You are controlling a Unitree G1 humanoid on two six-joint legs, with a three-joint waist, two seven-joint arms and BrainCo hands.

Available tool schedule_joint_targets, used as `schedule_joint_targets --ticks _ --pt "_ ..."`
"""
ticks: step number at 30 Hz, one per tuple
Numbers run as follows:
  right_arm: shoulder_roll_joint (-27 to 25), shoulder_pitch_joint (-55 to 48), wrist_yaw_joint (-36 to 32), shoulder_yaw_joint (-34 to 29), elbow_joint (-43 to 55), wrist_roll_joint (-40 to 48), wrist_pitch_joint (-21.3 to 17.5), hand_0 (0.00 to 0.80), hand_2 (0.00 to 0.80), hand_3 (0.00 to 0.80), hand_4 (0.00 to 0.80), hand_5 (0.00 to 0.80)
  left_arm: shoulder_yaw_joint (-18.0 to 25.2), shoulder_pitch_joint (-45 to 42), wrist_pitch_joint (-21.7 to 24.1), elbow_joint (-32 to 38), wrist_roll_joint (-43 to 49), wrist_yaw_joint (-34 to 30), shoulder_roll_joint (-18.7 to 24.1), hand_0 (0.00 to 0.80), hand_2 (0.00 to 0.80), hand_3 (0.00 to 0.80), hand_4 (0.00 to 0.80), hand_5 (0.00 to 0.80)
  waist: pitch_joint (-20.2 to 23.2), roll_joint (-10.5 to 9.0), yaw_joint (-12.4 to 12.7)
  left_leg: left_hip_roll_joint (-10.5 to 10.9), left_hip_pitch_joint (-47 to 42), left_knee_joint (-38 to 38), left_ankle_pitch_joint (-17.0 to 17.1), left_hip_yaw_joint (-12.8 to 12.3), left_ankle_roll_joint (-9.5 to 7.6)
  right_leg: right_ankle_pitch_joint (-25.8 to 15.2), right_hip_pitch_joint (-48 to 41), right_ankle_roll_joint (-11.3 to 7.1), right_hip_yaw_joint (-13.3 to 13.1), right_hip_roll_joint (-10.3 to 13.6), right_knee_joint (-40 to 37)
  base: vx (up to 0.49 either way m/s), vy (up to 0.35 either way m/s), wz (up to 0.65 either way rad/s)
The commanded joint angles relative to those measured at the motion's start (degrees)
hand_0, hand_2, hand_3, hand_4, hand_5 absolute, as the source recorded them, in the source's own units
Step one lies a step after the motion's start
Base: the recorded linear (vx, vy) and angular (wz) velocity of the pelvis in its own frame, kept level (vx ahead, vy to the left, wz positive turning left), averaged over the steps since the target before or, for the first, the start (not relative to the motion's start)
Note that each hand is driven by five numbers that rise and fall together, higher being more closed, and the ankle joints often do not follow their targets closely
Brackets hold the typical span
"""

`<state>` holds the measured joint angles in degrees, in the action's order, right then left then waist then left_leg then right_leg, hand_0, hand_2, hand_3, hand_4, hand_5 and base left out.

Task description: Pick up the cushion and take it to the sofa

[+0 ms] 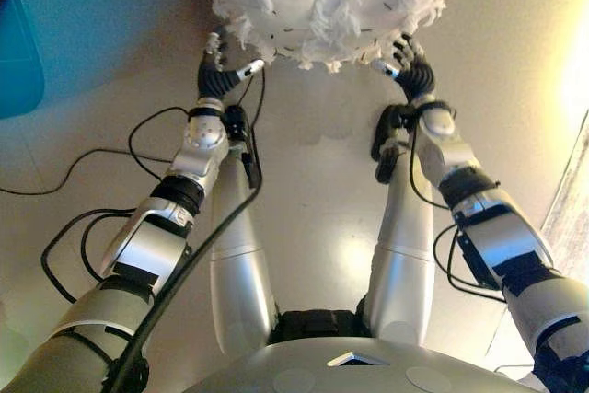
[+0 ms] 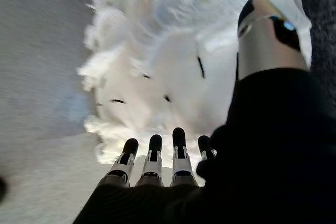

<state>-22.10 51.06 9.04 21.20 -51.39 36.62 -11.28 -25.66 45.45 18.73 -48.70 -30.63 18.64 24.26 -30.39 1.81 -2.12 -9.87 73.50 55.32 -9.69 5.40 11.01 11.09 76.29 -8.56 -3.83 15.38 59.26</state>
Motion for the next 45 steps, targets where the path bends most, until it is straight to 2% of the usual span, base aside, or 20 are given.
schedule_joint_targets --ticks 1,5,10,17,20,24,33,36,45 --pt "-1.38 -0.80 2.15 0.22 1.51 -0.07 -0.24 0.000 0.000 0.000 0.000 0.000 3.18 0.88 -0.48 0.19 -0.26 2.30 -0.76 0.000 0.000 0.000 0.000 0.000 0.60 1.41 -0.42 0.12 4.28 4.82 -1.94 -2.38 -6.47 -5.32 1.68 2.66 0.22 -0.01 -2.26 -0.010 -0.014 -0.04" --pt "-3.29 1.18 1.90 -0.16 -0.03 1.29 0.77 0.000 0.000 0.000 0.000 0.000 4.05 3.33 -1.86 -2.53 -0.83 2.00 2.11 0.000 0.000 0.000 0.000 0.000 0.60 1.09 -0.36 -1.08 7.08 9.88 -4.07 -2.34 -6.72 -3.65 4.27 3.24 0.06 0.65 1.56 0.010 -0.014 -0.04" --pt "-5.48 2.97 1.40 -1.02 -3.08 2.96 1.22 0.000 0.000 0.000 0.000 0.000 5.84 6.53 -2.83 -7.40 -4.44 -0.28 5.07 0.000 0.000 0.000 0.000 0.000 0.60 0.96 -0.57 -1.53 9.62 13.65 -5.08 -1.98 -7.16 -2.78 6.86 3.68 -0.60 1.05 4.70 0.025 -0.007 -0.07" --pt "-8.06 4.64 1.97 -2.69 -3.84 6.97 3.84 0.000 0.000 0.000 0.000 0.000 5.12 9.50 -4.62 -6.60 -8.28 -4.70 7.41 0.000 0.000 0.000 0.000 0.000 0.60 0.77 -0.74 -1.80 10.73 15.52 -4.39 -1.30 -7.21 -2.88 7.75 3.82 -1.20 0.92 6.76 0.000 0.000 0.00" --pt "-8.10 5.17 0.48 -3.12 -4.34 6.97 3.64 0.000 0.000 0.000 0.000 0.000 4.69 11.27 -6.09 -6.57 -8.62 -5.17 7.56 0.000 0.000 0.000 0.000 0.000 0.60 0.71 -0.93 -1.96 10.86 16.29 -4.09 -1.28 -7.31 -3.23 7.79 3.76 -1.52 0.85 7.29 0.022 0.005 0.01" --pt "-8.87 8.01 -1.20 -1.99 -4.66 7.36 5.66 0.000 0.000 0.000 0.000 0.000 3.37 15.07 -8.23 -7.86 -11.81 -7.06 8.56 0.000 0.000 0.000 0.000 0.000 0.60 0.55 -1.14 -2.24 11.19 17.64 -3.55 -1.09 -7.42 -3.69 7.97 3.77 -1.97 0.99 8.40 0.039 0.000 0.01" --pt "-9.18 14.30 -5.99 0.07 -8.83 9.80 7.59 0.000 0.000 0.000 0.000 0.000 0.94 20.74 -11.09 -9.60 -16.07 -11.55 8.58 0.000 0.000 0.000 0.000 0.000 0.60 0.86 -1.07 -2.24 11.79 18.71 -3.02 -1.12 -7.44 -4.30 8.38 3.85 -2.38 1.00 8.98 0.004 0.000 0.00" --pt "-8.97 17.36 -6.60 1.10 -10.14 9.75 7.65 0.000 0.000 0.000 0.000 0.000 -0.49 23.29 -13.52 -11.44 -15.54 -12.39 8.53 0.000 0.000 0.000 0.000 0.000 0.60 1.10 -1.06 -2.08 12.41 19.01 -2.98 -1.21 -7.51 -4.42 8.97 3.91 -2.57 1.06 9.08 0.000 0.000 0.00" --pt "-8.60 24.81 -7.15 5.94 -14.08 5.83 11.13 0.000 0.000 0.000 0.000 0.000 -3.49 29.15 -16.95 -17.51 -18.07 -13.73 8.56 0.000 0.000 0.000 0.000 0.000 0.60 1.39 -0.73 -1.67 13.30 17.81 -2.65 -1.41 -7.82 -5.04 9.89 4.17 -2.22 1.71 7.63 0.000 0.000 0.00"
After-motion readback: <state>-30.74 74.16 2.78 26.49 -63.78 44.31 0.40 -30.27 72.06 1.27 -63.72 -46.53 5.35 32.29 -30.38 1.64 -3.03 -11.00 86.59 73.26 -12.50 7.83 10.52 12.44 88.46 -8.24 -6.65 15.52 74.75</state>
